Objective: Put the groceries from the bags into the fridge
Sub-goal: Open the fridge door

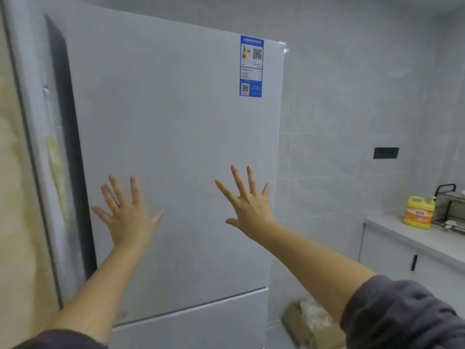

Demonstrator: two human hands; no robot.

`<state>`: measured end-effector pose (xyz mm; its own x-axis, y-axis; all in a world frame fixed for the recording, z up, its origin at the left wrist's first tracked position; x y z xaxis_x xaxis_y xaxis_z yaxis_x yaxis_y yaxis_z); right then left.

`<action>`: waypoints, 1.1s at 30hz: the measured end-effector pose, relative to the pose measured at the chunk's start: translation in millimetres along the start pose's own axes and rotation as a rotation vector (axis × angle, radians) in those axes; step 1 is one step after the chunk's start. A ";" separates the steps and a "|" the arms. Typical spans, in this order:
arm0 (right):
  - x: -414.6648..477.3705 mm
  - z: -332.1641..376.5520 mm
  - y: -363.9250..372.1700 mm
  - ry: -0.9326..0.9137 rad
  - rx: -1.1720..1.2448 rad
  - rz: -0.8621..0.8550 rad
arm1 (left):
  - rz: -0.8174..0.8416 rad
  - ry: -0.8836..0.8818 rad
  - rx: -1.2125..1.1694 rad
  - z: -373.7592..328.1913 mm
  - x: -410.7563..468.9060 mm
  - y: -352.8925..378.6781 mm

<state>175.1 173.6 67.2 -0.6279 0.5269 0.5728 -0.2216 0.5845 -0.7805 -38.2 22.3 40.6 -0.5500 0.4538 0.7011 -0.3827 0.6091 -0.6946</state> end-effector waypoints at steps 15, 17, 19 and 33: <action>73.4 28.0 51.8 0.091 0.072 0.122 | -0.103 -0.498 -0.614 79.2 29.6 26.3; 72.6 26.9 52.4 0.092 0.074 0.119 | -0.094 -0.547 -0.607 82.7 28.1 28.8; 71.9 26.4 51.4 0.093 0.075 0.123 | -0.085 -0.565 -0.599 82.9 26.6 27.1; 37.2 19.5 26.1 0.061 0.141 0.163 | -0.100 -0.547 -0.468 83.0 -29.3 -21.2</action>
<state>131.4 196.4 63.3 -0.6187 0.6462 0.4468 -0.2258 0.3985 -0.8889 -75.6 -57.9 21.3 -0.8685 0.0653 0.4913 -0.1605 0.9009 -0.4034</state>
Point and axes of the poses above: each hand's wrist, its own x-axis towards the middle knuckle, its own y-axis out of the palm, z = x × y, the point moved 6 cm from there along x, towards the middle knuckle, and after that the axes turned 7 degrees about y, right-handed, at the moved point
